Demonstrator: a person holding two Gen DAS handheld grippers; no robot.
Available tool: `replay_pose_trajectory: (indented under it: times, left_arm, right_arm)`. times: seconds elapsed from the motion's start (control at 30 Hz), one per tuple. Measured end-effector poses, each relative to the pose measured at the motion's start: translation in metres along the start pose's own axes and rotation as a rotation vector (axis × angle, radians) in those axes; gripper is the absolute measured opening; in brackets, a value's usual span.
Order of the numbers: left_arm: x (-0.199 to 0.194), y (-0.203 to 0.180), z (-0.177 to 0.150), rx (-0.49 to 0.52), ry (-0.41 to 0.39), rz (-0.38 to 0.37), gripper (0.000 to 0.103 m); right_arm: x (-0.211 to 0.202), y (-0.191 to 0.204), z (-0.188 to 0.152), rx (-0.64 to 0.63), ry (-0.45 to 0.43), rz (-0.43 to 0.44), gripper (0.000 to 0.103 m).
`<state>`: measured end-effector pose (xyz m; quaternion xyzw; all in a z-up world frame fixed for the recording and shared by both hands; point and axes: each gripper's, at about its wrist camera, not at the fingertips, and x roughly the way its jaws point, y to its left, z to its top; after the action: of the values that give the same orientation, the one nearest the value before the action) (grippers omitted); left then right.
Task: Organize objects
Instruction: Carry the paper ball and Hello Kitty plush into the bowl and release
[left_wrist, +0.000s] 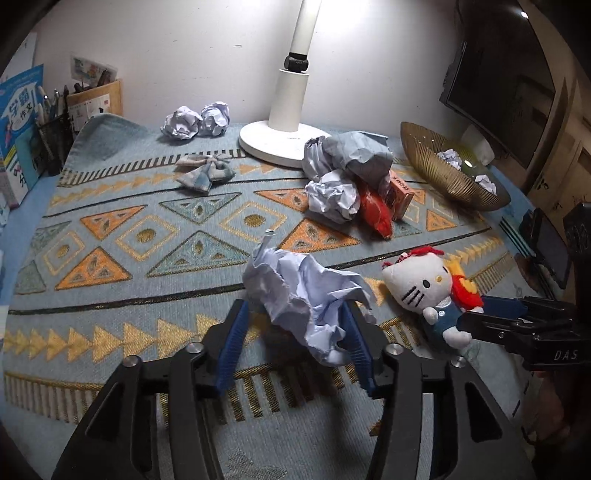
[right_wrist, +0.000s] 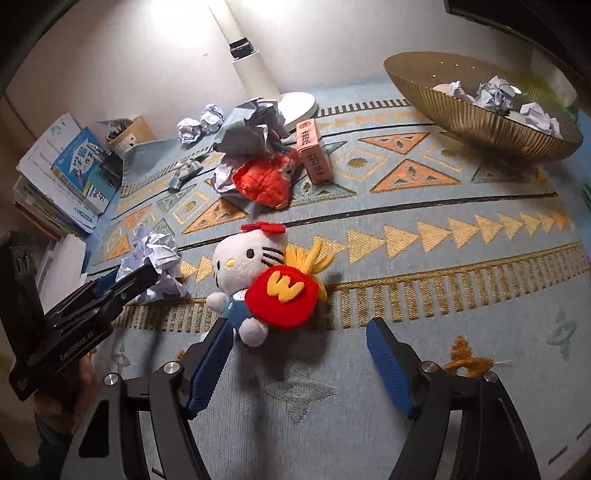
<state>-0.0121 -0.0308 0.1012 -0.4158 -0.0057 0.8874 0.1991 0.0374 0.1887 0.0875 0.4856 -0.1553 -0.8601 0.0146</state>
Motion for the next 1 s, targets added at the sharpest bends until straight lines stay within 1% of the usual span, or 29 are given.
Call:
replay_pose_trajectory:
  times: [0.03,0.07,0.1,0.13,0.17,0.23,0.27,0.33,0.37,0.4,0.43,0.47,0.53,0.57,0.6,0.63,0.67,0.77,0.83,0.9,1.0]
  left_arm:
    - [0.0,0.001,-0.001,-0.002,0.003,0.001,0.057]
    - [0.0,0.001,0.0,-0.005,0.009,-0.004,0.06]
    - [0.002,0.001,0.0,-0.008,0.017,-0.009,0.076]
    - [0.004,0.001,-0.001,-0.01,0.026,-0.009,0.083]
    - [0.004,0.001,0.0,-0.006,0.029,-0.012,0.086]
    - [0.006,-0.004,0.0,0.016,0.03,-0.021,0.086]
    - [0.007,-0.006,0.0,0.023,0.034,-0.018,0.084]
    - [0.01,-0.009,0.0,0.04,0.043,-0.024,0.073]
    - [0.012,-0.011,0.0,0.045,0.05,-0.019,0.065]
    - [0.012,-0.012,0.0,0.049,0.049,-0.015,0.06]
    - [0.011,-0.013,0.0,0.055,0.042,-0.016,0.058]
    - [0.009,-0.014,0.0,0.061,0.032,-0.016,0.052]
    - [0.006,-0.016,0.001,0.067,0.016,-0.021,0.049]
    - [0.004,-0.017,0.002,0.065,0.01,-0.025,0.048]
    - [0.002,-0.018,0.003,0.06,0.007,-0.034,0.044]
    - [0.001,-0.019,0.005,0.052,0.004,-0.045,0.033]
    - [0.0,-0.02,0.008,0.04,0.007,-0.046,0.026]
    - [-0.004,-0.027,0.017,0.026,-0.008,-0.08,0.026]
    - [-0.004,-0.032,0.021,0.041,-0.013,-0.069,0.026]
    - [-0.006,-0.033,0.022,0.036,-0.013,-0.077,0.026]
    - [-0.019,-0.044,0.032,0.06,-0.048,-0.092,0.026]
  right_arm:
    - [0.003,0.004,0.001,-0.009,0.003,0.001,0.073]
    - [0.005,0.009,0.002,-0.019,0.003,0.007,0.073]
    - [0.008,0.013,0.004,-0.028,0.002,0.007,0.073]
    - [0.012,0.017,0.006,-0.035,0.004,-0.002,0.073]
    - [0.016,0.021,0.008,-0.041,0.004,-0.011,0.073]
    - [0.023,0.027,0.011,-0.059,-0.003,-0.01,0.073]
    - [0.026,0.028,0.012,-0.06,-0.003,-0.014,0.072]
    - [0.027,0.032,0.012,-0.074,-0.024,-0.037,0.065]
    - [0.027,0.032,0.011,-0.08,-0.027,-0.031,0.063]
    - [0.026,0.031,0.01,-0.078,-0.033,-0.029,0.058]
    - [0.026,0.031,0.009,-0.078,-0.041,-0.035,0.054]
    - [0.025,0.032,0.007,-0.088,-0.045,-0.041,0.05]
    - [0.024,0.035,0.004,-0.105,-0.045,-0.028,0.034]
    - [0.022,0.035,0.004,-0.101,-0.045,-0.021,0.033]
    - [0.02,0.034,0.004,-0.097,-0.048,-0.019,0.032]
    - [0.016,0.034,0.004,-0.094,-0.056,-0.015,0.031]
    - [0.011,0.033,0.006,-0.092,-0.067,-0.009,0.031]
    - [-0.007,0.029,0.011,-0.074,-0.107,0.01,0.031]
    - [-0.018,0.026,0.015,-0.07,-0.128,0.003,0.031]
    - [-0.025,0.021,0.017,-0.056,-0.139,-0.005,0.031]
    - [-0.039,0.009,0.019,-0.019,-0.166,0.027,0.031]
